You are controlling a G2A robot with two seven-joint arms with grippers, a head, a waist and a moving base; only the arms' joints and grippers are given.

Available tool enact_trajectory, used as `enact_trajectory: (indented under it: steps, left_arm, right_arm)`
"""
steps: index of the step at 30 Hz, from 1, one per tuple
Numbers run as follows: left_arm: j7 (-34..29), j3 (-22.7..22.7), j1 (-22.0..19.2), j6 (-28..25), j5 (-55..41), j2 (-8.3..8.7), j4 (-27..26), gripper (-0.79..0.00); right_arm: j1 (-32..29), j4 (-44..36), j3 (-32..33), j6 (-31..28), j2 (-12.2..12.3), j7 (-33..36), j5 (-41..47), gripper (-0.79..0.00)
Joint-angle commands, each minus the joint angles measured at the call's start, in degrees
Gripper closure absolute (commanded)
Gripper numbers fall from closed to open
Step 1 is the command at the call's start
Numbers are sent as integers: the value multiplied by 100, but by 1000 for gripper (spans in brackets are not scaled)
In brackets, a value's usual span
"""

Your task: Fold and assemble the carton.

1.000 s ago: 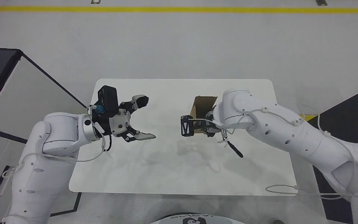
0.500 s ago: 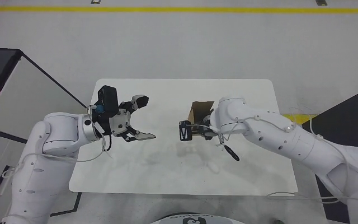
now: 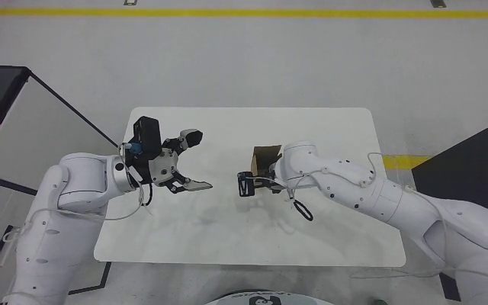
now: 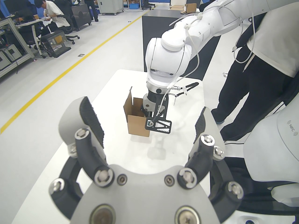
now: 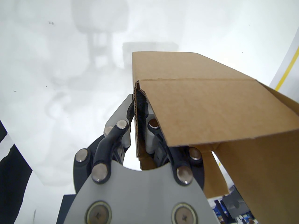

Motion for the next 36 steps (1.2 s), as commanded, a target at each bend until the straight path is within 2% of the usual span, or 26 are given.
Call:
enact_trajectory:
  steps: [1,13,31,35,36]
  left_arm:
    - [0,0,0,0,0,0,0,-785]
    - [0,0,0,0,0,0,0,-785]
    - [0,0,0,0,0,0,0,-785]
    - [0,0,0,0,0,0,0,-785]
    - [0,0,0,0,0,0,0,-785]
  right_arm:
    - [-21,97,8,21,-57,-53,22,0]
    - [-180,454,69,146,-283,21,121,0]
    - [-473,409,271,404,-368,304,-138,-3]
    - [-527,402,334,386,-372,328,-161,-225]
    - [-540,400,350,383,-373,333,-169,-225]
